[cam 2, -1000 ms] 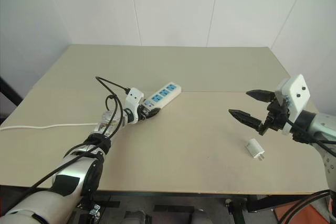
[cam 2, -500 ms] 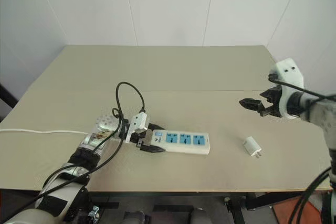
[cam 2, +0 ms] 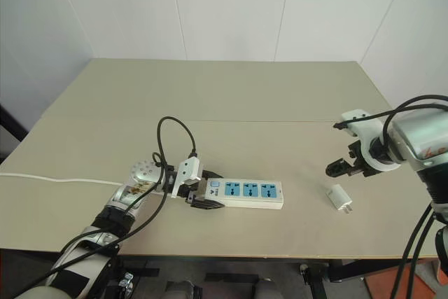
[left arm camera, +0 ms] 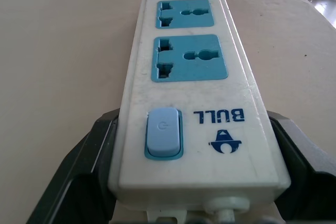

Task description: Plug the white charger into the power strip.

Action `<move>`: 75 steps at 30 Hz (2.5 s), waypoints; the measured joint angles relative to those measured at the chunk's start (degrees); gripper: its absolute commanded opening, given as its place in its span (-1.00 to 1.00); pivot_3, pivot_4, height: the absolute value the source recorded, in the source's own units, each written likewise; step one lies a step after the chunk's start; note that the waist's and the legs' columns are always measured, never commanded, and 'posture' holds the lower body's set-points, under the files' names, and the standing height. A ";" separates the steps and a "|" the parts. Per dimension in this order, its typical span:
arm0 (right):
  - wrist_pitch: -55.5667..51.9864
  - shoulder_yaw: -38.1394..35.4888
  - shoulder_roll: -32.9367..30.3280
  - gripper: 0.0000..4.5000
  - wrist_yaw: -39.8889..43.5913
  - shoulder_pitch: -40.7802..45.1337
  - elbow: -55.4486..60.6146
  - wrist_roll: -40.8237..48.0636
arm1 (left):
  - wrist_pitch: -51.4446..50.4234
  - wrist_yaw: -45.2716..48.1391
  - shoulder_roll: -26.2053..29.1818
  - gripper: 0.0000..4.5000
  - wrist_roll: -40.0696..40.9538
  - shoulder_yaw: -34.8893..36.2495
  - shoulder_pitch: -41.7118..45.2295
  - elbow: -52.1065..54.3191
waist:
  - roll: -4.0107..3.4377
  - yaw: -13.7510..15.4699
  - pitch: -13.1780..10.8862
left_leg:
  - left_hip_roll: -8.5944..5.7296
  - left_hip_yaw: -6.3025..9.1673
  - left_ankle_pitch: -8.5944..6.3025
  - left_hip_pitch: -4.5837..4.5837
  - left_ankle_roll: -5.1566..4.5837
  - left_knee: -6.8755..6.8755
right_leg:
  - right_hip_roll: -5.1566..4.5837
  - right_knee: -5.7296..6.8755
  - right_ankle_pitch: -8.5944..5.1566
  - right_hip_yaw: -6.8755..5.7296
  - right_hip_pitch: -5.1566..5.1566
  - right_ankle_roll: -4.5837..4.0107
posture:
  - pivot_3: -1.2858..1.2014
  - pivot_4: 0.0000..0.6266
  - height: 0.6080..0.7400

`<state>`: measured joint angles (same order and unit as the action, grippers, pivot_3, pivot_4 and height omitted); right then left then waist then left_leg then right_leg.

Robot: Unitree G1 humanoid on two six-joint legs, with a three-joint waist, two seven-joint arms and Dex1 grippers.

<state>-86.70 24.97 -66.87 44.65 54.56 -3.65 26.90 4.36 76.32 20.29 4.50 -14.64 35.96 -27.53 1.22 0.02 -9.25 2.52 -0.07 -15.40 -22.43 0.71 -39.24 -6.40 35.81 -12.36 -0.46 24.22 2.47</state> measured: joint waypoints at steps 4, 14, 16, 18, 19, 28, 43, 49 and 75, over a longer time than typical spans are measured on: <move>2.11 4.06 -0.02 1.00 3.40 0.06 -0.28 -1.60 | -2.12 -0.88 0.13 0.48 0.09 -0.30 -1.34 2.96 | 0.00 0.06 0.00 | 0.00 0.00 0.00 -0.01 0.00 -0.01 | 0.00 0.00 0.00 -0.01 0.01 0.00 | 0.03 -0.52 1.00; 6.19 8.32 0.30 1.00 7.41 -3.63 -0.49 -6.06 | -4.50 -1.95 0.63 0.48 0.24 -0.57 -2.85 6.20 | 0.00 0.09 0.00 | 0.00 0.00 0.00 0.00 0.00 -0.02 | 0.00 0.00 0.00 -0.01 0.01 0.01 | 0.03 -0.52 1.00; 6.62 8.34 0.73 1.00 7.71 -3.70 -1.09 -6.68 | -4.62 -2.05 0.76 0.48 0.24 -0.60 -2.96 6.39 | 0.00 0.03 0.00 | 0.00 0.00 0.00 0.02 0.00 -0.03 | 0.01 0.01 0.00 -0.01 0.00 0.01 | 0.03 -0.52 1.00; 7.05 8.34 1.60 1.00 7.80 -3.93 -1.77 -7.83 | -4.72 -2.10 0.95 0.48 0.25 -0.67 -3.20 6.71 | 0.00 0.01 0.00 | 0.00 0.00 0.00 0.03 0.00 -0.03 | 0.01 0.01 0.00 -0.01 0.00 0.00 | 0.03 -0.52 1.00; 7.33 8.34 2.13 1.00 7.86 -4.05 -2.23 -8.20 | -4.76 -2.11 1.05 0.48 0.28 -0.70 -3.34 6.89 | 0.00 -0.02 0.00 | 0.00 0.00 0.00 0.03 0.00 -0.03 | 0.01 0.01 0.00 -0.01 0.00 0.00 | 0.03 -0.52 1.00; 7.76 8.68 3.89 0.83 9.61 -4.77 -3.69 -10.49 | -5.92 -2.53 1.88 0.48 1.01 -0.92 -4.40 8.78 | 0.00 -0.13 0.00 | 0.01 0.00 0.00 0.04 0.00 -0.03 | 0.02 0.02 0.00 -0.01 -0.01 0.01 | 0.03 -0.52 1.00; 8.46 8.63 4.59 -0.51 10.90 -6.12 -3.27 -12.07 | -6.67 -2.88 2.45 0.48 1.66 -1.26 -4.76 9.55 | 0.00 -0.23 0.00 | 0.00 0.00 0.00 0.07 0.00 -0.03 | 0.02 0.03 0.00 0.00 -0.03 0.01 | 0.03 -0.52 1.00; 15.39 -12.42 13.74 -0.51 6.33 -5.92 -4.17 -8.24 | -6.35 -2.65 2.92 0.48 1.92 -1.20 -4.32 8.62 | 0.00 -0.56 0.00 | 0.01 0.00 0.00 0.15 0.00 -0.03 | 0.04 0.09 0.00 0.02 -0.09 0.01 | 0.03 -0.52 1.00; 72.67 -21.91 46.07 -0.51 19.64 -27.21 0.72 -1.61 | -3.25 -0.59 3.88 0.48 2.19 -2.19 -0.50 2.85 | 0.01 -0.98 0.02 | 0.03 0.07 0.02 0.21 0.02 -0.04 | 0.09 0.20 0.02 -0.01 -0.17 0.05 | 0.03 -0.52 1.00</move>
<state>-14.04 3.05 -20.80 64.29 27.35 -2.93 25.29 1.12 75.74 24.17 6.69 -16.83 35.46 -24.67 1.23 -0.95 -9.23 2.55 0.00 -15.38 -22.22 0.72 -39.28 -6.31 36.02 -12.34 -0.47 24.05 2.52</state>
